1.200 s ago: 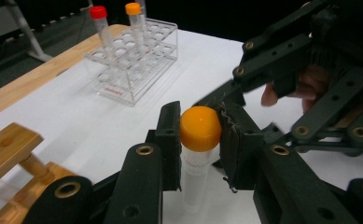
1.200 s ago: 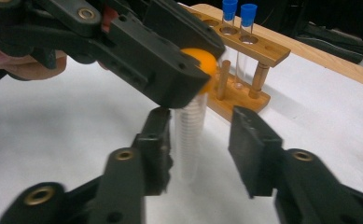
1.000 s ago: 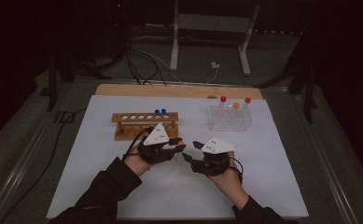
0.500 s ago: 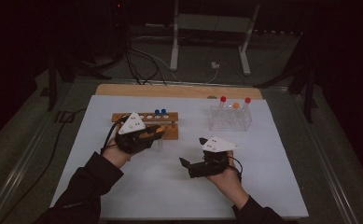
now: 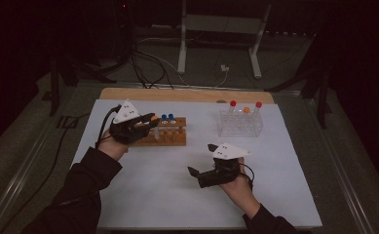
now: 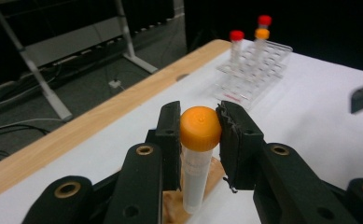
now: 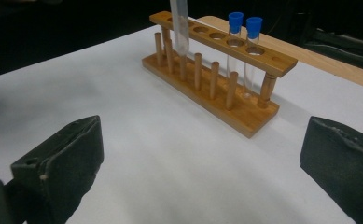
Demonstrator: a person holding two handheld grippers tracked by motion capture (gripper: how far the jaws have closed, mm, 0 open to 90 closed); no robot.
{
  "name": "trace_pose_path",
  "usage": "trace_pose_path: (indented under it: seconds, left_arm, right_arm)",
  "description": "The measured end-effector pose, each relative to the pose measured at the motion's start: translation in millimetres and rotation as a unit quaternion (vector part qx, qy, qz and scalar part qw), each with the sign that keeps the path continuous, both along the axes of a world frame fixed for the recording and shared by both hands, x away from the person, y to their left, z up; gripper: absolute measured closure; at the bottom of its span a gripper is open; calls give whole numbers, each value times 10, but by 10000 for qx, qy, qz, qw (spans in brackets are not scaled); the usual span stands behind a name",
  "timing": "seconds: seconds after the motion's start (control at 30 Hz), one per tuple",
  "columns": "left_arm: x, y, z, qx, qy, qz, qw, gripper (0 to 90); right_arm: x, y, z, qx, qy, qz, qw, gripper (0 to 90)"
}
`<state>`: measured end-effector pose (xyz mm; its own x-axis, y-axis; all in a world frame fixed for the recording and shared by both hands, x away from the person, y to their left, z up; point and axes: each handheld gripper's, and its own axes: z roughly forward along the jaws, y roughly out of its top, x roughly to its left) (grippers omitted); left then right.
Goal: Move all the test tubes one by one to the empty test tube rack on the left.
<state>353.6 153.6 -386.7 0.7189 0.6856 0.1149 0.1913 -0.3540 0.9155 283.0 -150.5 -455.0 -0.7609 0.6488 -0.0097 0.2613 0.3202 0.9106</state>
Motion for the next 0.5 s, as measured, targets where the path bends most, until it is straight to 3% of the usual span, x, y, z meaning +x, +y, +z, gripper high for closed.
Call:
trace_pose_path:
  seconds: [0.17,0.37,0.5]
  left_arm:
    - [124,36,53,-4,-80,215,9997,718]
    - [276,86,83,-278,-131,457,9985,718]
    - [375,45,22,-176,-159,590,9980,718]
  right_arm:
    - [3,-7,-1,28,17,26,10000,0]
    - [13,-27,-1,42,21,-7,10000,0]
    - [18,-28,-8,34,43,-19,10000,0]
